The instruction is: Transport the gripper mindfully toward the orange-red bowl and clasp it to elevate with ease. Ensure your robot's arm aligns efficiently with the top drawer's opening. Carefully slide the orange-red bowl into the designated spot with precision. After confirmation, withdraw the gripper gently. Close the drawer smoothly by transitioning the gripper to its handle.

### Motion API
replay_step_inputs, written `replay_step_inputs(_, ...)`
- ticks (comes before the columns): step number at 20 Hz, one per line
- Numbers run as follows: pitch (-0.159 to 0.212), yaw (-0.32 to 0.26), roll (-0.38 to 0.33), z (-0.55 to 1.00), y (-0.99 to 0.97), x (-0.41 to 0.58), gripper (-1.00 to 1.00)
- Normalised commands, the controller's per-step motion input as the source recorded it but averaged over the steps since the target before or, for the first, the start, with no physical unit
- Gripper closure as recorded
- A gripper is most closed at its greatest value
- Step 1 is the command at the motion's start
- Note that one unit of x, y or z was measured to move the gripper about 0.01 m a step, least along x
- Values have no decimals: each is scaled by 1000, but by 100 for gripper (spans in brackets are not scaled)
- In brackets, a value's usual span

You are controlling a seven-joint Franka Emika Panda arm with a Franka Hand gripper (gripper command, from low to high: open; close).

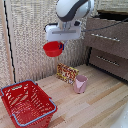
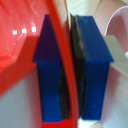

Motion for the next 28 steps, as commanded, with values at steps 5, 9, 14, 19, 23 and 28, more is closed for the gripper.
replay_step_inputs(5,90,-15,-37,775,-157,364,100)
replay_step_inputs(9,106,-41,-19,926,-189,289,100)
replay_step_inputs(14,81,-41,0,998,-236,274,100)
replay_step_inputs(19,41,-74,0,1000,-316,262,100)
replay_step_inputs(23,44,-178,0,954,-450,241,100)
replay_step_inputs(28,53,-206,1,619,-544,130,100)
